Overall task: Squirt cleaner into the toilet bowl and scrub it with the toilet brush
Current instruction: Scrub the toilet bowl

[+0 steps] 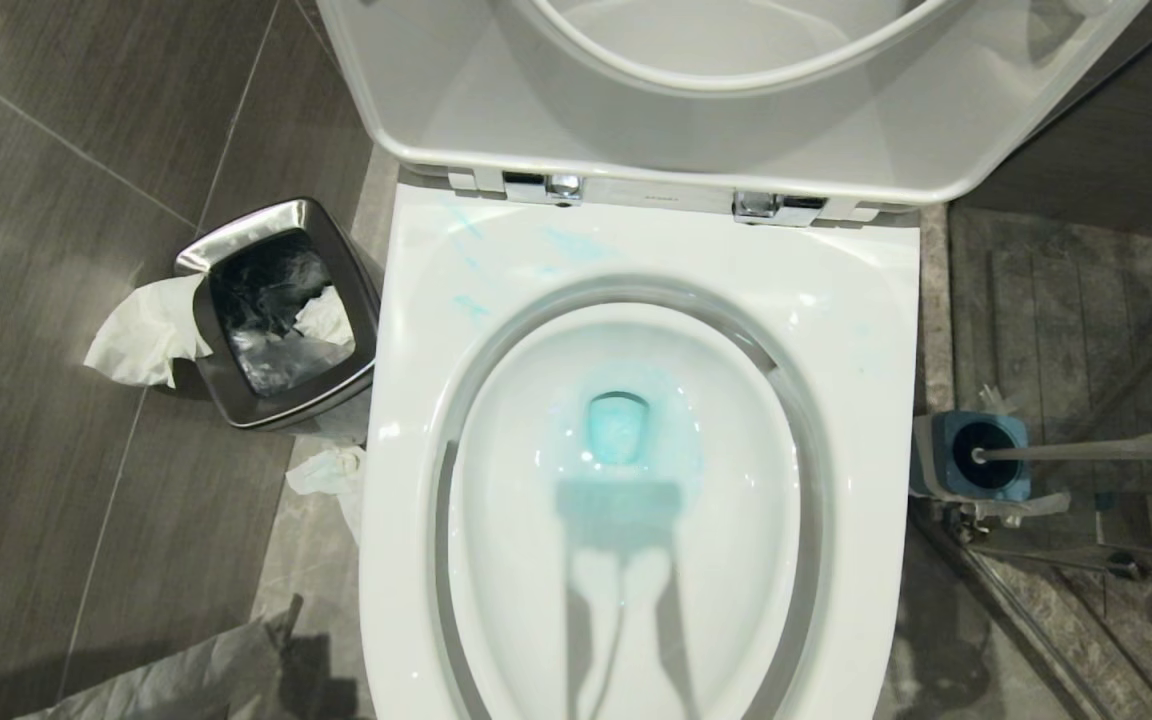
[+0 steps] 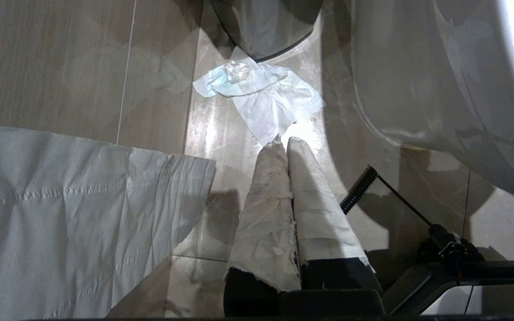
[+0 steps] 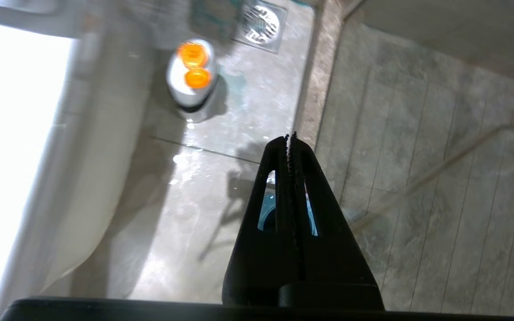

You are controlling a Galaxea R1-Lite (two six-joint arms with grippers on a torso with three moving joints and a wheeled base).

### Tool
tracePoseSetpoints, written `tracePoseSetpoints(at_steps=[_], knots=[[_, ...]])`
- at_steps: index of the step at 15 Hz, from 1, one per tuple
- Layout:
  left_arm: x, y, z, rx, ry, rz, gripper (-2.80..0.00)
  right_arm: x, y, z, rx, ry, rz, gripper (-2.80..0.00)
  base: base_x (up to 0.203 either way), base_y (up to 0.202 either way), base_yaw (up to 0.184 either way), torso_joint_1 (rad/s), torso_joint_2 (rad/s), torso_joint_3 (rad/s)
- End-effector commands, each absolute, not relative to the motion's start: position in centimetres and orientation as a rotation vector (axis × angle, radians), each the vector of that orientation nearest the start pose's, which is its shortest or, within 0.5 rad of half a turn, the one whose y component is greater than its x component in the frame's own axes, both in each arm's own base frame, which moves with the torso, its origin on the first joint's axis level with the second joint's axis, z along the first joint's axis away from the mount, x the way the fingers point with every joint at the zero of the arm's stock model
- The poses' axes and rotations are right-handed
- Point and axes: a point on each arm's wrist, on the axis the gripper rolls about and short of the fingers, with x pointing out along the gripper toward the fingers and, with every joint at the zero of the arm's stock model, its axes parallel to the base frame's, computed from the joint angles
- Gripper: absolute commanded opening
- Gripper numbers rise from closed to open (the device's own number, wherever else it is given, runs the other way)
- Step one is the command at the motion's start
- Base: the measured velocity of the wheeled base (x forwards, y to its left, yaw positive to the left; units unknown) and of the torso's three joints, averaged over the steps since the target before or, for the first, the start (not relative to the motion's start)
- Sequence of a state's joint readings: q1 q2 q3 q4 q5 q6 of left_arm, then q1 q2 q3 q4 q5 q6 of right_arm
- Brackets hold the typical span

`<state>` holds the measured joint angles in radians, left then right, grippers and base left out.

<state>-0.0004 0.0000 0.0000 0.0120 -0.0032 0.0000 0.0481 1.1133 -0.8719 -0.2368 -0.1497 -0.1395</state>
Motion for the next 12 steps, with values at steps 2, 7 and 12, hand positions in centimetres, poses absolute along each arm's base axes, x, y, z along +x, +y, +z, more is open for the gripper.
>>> tracePoseSetpoints(at_steps=[2, 7, 12], knots=[[-2.3, 0.0, 7.4, 0.000, 0.014, -0.003, -2.80, 9.1, 0.2, 32.3, -0.139, -0.097, -0.052, -2.80, 0.000, 0.000, 0.000, 0.000, 0.00, 0.000], [-2.3, 0.0, 7.4, 0.000, 0.014, -0.003, -2.80, 2.1, 0.0, 32.5, -0.151, -0.152, -0.021, -2.80, 0.000, 0.000, 0.000, 0.000, 0.00, 0.000], [-2.3, 0.0, 7.4, 0.000, 0.014, -0.003, -2.80, -2.8, 0.4, 28.2, -0.198, -0.188, -0.032, -2.80, 0.000, 0.000, 0.000, 0.000, 0.00, 0.000]])
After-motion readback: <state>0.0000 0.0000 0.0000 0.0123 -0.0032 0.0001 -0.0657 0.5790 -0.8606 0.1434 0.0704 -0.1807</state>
